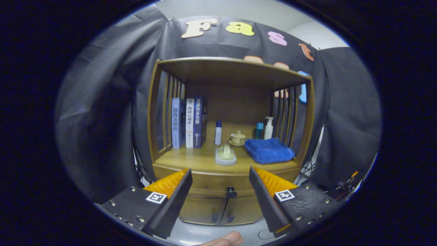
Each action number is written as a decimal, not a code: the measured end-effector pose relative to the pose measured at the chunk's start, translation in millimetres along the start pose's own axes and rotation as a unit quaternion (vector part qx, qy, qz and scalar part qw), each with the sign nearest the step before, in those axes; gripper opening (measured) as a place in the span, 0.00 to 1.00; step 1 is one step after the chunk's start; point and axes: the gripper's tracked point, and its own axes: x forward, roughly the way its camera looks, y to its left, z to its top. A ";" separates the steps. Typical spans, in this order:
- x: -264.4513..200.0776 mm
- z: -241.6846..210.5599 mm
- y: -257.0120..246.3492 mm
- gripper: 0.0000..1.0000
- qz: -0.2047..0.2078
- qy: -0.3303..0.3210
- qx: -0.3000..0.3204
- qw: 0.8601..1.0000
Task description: Pull open the drawer, take out the items inside it, and place them on the countertop above the cabinet.
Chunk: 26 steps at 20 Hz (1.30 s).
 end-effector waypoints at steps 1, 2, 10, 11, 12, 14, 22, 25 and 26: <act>-13.1 6.1 -0.7 1.00 -0.005 -0.004 0.002 1.000; -24.6 12.2 2.3 1.00 -0.002 -0.014 0.010 1.000; -65.8 -22.1 -21.8 0.97 -0.014 0.001 0.061 0.998; -68.1 -26.5 -28.4 0.97 -0.018 0.001 0.061 0.998; -71.0 -27.2 -33.7 0.97 -0.021 -0.004 0.060 0.998; -78.0 -27.4 -41.9 0.97 -0.030 -0.012 0.060 0.998; -81.5 -20.9 -31.9 0.98 -0.020 -0.024 0.058 0.998; -72.6 -24.5 -17.7 0.98 -0.004 -0.013 0.052 0.999; -69.9 -25.7 -13.2 0.98 0.002 -0.010 0.049 0.999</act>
